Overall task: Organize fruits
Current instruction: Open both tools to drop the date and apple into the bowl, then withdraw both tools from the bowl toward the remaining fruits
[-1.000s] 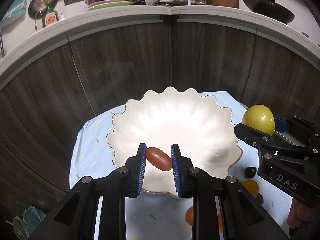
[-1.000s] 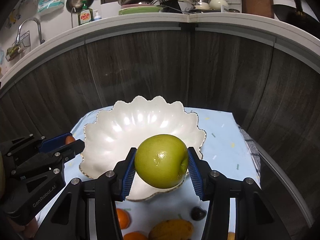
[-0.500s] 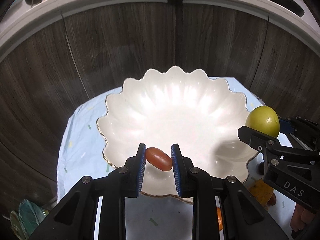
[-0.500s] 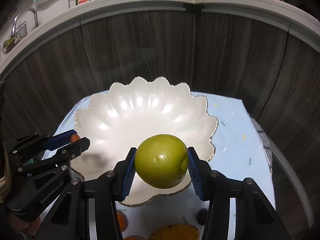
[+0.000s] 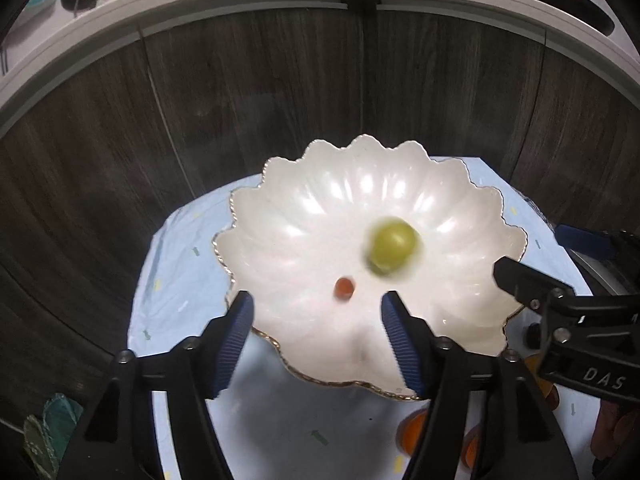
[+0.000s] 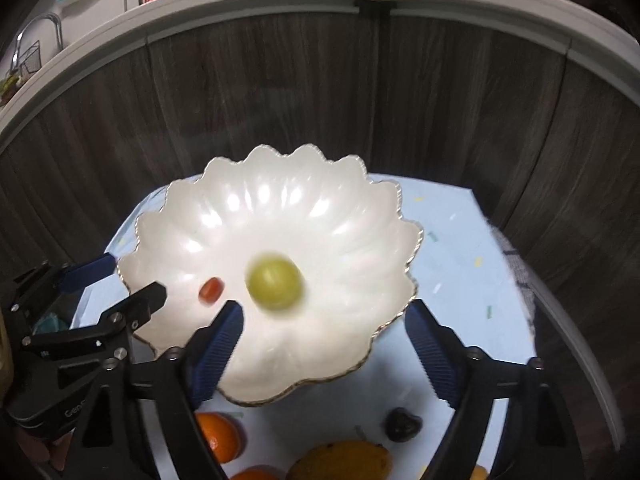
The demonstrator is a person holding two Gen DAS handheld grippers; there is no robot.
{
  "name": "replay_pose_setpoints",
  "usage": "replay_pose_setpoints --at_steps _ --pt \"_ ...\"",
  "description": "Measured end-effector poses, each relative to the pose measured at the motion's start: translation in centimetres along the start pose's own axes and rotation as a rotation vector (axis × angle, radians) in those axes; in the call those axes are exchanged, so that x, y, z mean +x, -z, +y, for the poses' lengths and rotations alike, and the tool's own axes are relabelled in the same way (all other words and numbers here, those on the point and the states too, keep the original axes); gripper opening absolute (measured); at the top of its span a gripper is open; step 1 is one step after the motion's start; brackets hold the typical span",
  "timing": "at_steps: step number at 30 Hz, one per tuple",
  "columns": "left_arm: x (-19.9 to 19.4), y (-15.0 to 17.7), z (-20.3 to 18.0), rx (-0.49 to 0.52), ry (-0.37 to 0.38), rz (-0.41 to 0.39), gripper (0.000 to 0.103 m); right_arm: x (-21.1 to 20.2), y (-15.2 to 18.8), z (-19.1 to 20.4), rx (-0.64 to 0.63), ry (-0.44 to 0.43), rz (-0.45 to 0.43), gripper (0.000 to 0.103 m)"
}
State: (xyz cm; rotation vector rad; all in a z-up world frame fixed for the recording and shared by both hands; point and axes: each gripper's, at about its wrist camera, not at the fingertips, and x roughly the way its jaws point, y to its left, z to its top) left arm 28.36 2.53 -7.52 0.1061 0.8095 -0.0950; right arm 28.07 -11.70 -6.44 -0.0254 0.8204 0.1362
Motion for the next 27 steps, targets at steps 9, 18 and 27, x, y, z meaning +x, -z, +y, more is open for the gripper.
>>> replay_pose_setpoints --at_steps 9,18,27 --pt "-3.0 -0.5 0.3 -0.001 -0.025 -0.060 0.088 -2.7 0.0 -0.1 0.014 0.011 -0.035 0.085" --pt "-6.1 -0.5 -0.4 0.015 -0.042 -0.112 0.090 -5.9 0.2 -0.6 0.029 0.021 -0.073 0.085" --pt "-9.1 -0.2 -1.6 0.029 -0.027 -0.152 0.092 -8.9 0.9 -1.7 0.055 0.035 -0.109 0.085"
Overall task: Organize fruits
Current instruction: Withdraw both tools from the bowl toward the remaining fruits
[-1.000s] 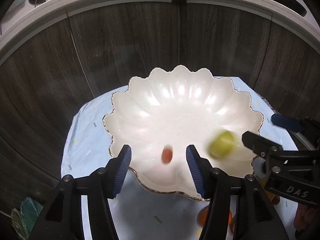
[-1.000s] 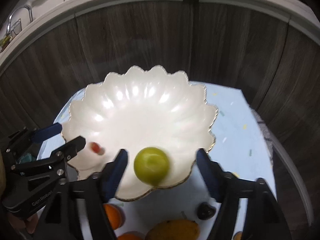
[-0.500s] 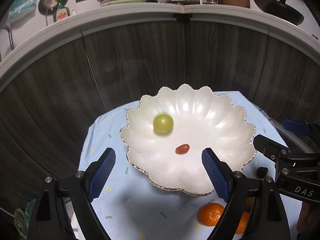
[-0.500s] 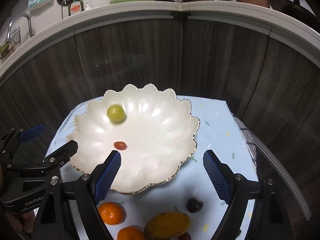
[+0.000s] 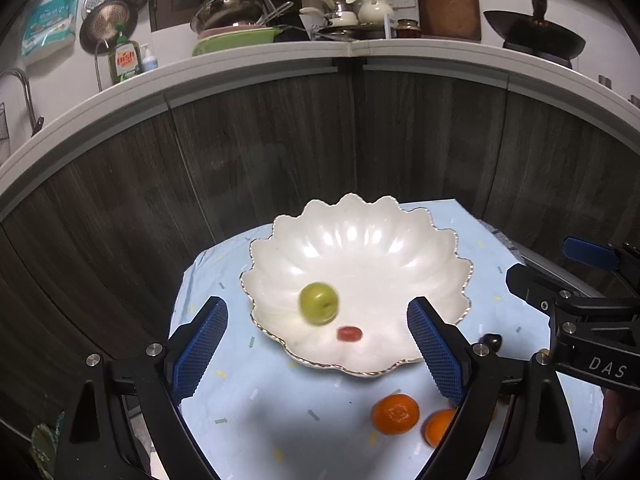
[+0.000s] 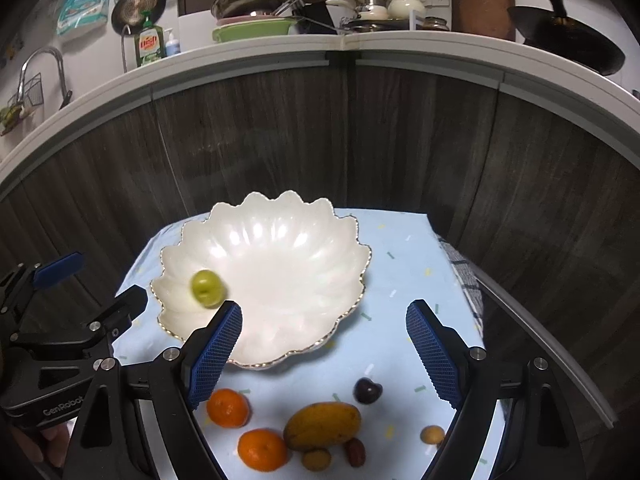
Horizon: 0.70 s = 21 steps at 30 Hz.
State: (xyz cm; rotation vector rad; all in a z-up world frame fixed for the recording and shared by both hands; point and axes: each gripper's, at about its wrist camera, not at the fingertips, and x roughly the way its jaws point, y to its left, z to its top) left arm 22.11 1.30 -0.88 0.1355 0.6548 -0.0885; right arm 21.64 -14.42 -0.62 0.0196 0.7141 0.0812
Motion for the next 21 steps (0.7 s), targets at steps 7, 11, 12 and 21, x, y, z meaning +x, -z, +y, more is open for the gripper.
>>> replay_pose_setpoints --at_steps 7,11,12,21 --pt "-1.6 0.3 -1.2 0.011 0.019 -0.015 0.092 -1.8 0.7 -1.0 0.016 0.010 -0.019 0.085" --pt "-2.1 0.6 -1.8 0.016 0.030 -0.018 0.092 -2.4 1.0 -1.6 0.027 0.021 -0.021 0.085" --pt "-2.2 0.7 -2.0 0.018 0.032 -0.019 0.092 -2.4 1.1 -1.7 0.029 0.024 -0.020 0.085" --pt "-2.4 1.5 -3.1 0.032 0.045 -0.010 0.092 -2.8 2.2 -2.9 0.047 0.046 -0.009 0.085"
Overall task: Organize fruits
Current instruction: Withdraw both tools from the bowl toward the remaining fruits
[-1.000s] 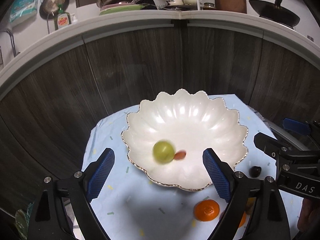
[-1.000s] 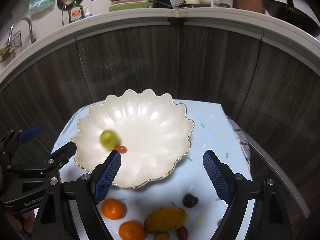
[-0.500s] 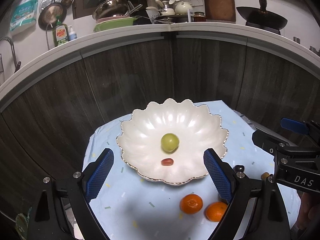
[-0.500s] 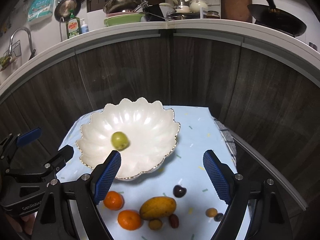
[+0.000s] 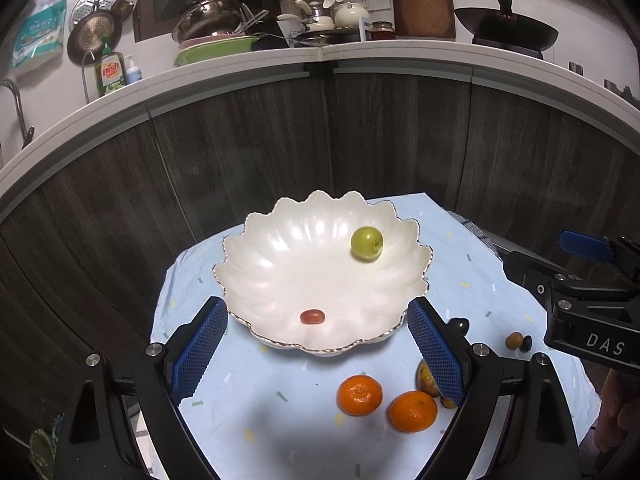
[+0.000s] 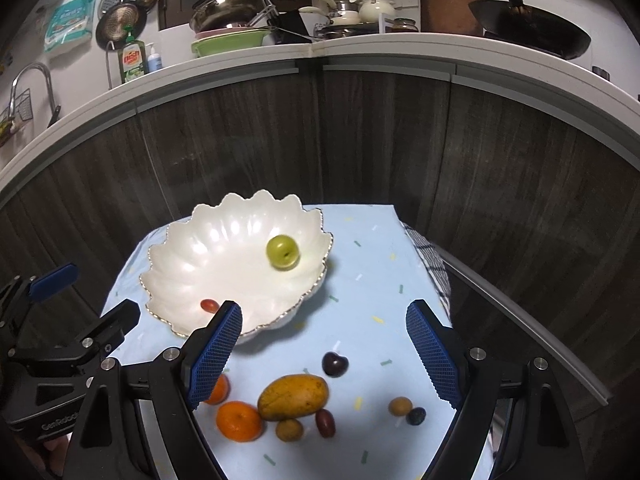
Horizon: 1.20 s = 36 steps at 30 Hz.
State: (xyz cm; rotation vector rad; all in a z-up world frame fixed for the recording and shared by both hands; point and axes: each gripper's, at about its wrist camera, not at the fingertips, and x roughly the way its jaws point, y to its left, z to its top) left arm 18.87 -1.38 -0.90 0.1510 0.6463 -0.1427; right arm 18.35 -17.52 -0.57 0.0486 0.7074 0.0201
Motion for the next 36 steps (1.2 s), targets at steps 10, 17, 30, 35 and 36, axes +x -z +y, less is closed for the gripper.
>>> replay_pose_setpoints --at_steps 10,17,30,35,36 --pt "0.0 1.0 -1.3 0.005 0.027 0.017 0.092 -0.4 1.3 -1.2 0.012 0.017 0.016 0.085" --pt "0.1 2.3 -2.5 0.016 0.046 0.035 0.092 -0.4 2.4 -2.0 0.016 0.021 0.036 0.085" --pt "0.8 4.7 -4.8 0.036 0.075 0.084 0.092 0.7 5.2 -3.9 0.021 0.021 0.083 0.085" --pt "1.3 5.6 -5.7 0.052 0.092 0.108 0.092 1.1 6.2 -4.3 0.011 0.027 0.093 0.085" --pt "1.5 5.7 -5.8 0.055 0.095 0.112 0.092 1.1 6.4 -4.4 0.009 0.028 0.095 0.085"
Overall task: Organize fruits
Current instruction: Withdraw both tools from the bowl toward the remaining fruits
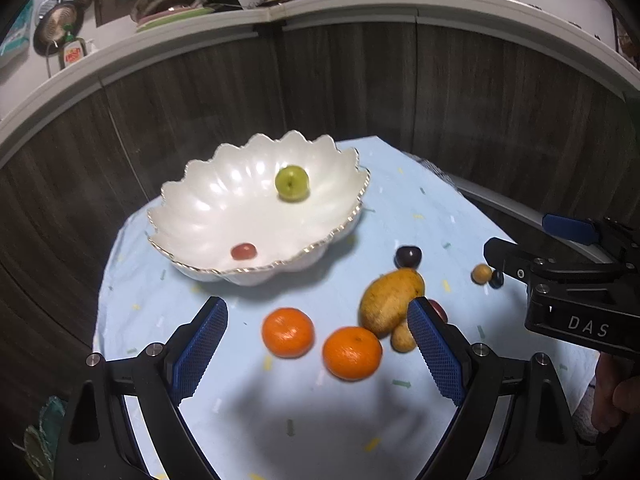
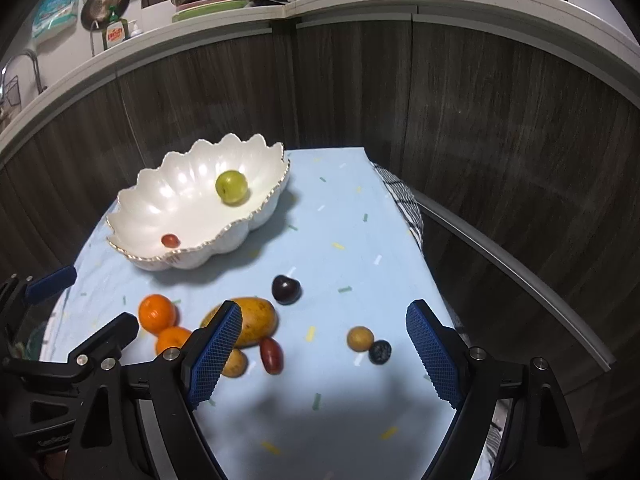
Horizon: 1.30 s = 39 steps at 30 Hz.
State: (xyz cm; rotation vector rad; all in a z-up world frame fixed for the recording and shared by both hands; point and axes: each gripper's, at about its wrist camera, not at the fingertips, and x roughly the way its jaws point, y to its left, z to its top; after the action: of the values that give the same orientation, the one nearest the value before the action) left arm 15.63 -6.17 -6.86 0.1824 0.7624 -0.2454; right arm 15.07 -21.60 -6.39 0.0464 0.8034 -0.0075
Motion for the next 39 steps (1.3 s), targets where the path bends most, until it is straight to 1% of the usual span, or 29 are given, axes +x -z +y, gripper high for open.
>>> replay_pose_setpoints --at_steps 9,18,23,27,34,37,39 --pt "1.0 1.4 -1.1 0.021 0.021 0.029 0.092 0.8 1.8 -0.6 -0.004 0.003 0.018 0.085" --pt "2.1 2.5 -1.9 0.034 0.026 0.024 0.091 1.9 2.7 -1.1 0.003 0.012 0.026 0.085" --pt "2.9 3.0 -2.2 0.042 0.027 0.035 0.090 2.4 3.2 -1.1 -0.004 0.015 0.024 0.085" --pt "3.4 3.4 -2.2 0.041 0.028 0.045 0.086 2.7 3.4 -1.0 -0.011 0.015 0.027 0.085" --pt "4.2 4.1 -2.2 0.048 0.039 0.065 0.075 3.2 3.6 0.0 -0.045 -0.034 0.027 0.084" --pt "4.4 4.3 -2.2 0.052 0.044 0.070 0.072 3.5 3.7 0.5 -0.065 -0.055 0.029 0.080" --pt "4.6 4.4 -2.2 0.055 0.047 0.074 0.069 3.8 3.7 0.7 -0.076 -0.063 0.036 0.074"
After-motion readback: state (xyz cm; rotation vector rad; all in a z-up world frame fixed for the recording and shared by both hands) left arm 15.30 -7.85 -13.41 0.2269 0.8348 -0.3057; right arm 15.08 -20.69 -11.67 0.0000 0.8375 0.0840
